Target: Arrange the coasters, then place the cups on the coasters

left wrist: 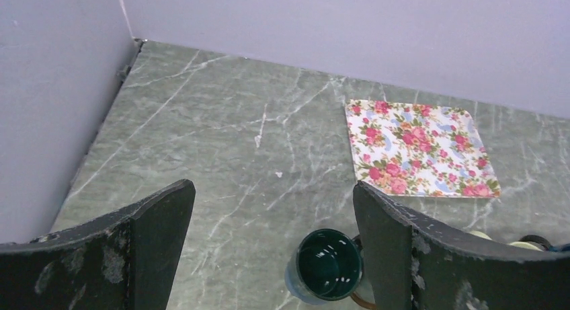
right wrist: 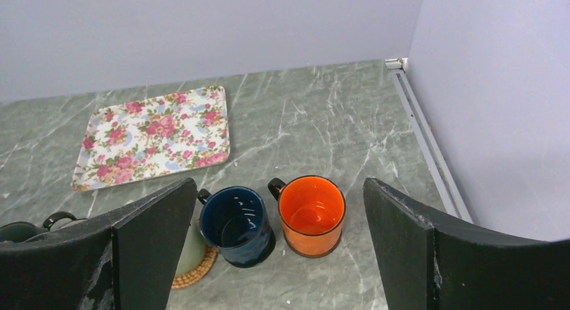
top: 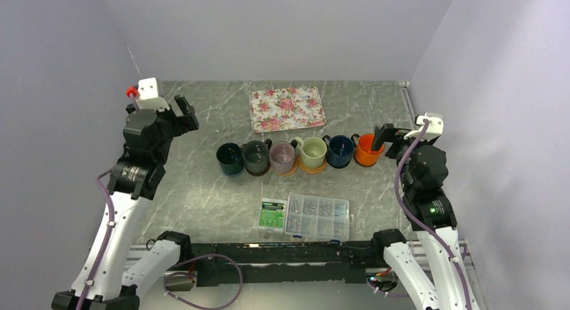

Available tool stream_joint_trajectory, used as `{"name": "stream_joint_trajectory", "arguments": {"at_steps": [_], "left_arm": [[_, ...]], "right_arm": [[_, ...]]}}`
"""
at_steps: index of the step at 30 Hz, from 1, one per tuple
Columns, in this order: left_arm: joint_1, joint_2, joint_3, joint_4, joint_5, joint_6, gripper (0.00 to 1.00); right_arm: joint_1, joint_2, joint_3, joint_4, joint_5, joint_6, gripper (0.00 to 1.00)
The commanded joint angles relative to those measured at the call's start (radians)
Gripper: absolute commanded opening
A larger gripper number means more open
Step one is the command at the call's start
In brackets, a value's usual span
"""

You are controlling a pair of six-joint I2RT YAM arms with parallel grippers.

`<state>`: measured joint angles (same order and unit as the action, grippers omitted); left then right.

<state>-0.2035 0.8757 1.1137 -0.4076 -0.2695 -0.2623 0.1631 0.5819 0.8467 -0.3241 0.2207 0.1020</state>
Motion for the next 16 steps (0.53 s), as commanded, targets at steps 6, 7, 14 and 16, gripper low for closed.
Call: {"name": "stream_joint_trajectory", "arguments": {"at_steps": [6, 7, 14, 16], "left_arm": [[0.002, -0.072, -0.147, 0.095, -0.058, 0.061, 0.94], [0.003, -0.067, -0.147, 0.093, -0.060, 0.060, 0.94], [0.003, -0.047, -0.144, 0.097, -0.053, 0.058, 0.94], [0.002, -0.048, -0.144, 0.099, -0.052, 0.063, 0.94]], "right_arm": [[-0.003, -0.050, -0.055, 0.094, 0.018, -0.041, 1.00], [-0.003, -0.049, -0.054, 0.094, 0.020, -0.043, 1.00], [-0.004, -0.031, -0.056, 0.094, 0.031, -0.032, 1.00], [-0.003, -0.032, -0.056, 0.096, 0.028, -0.033, 1.00]]}}
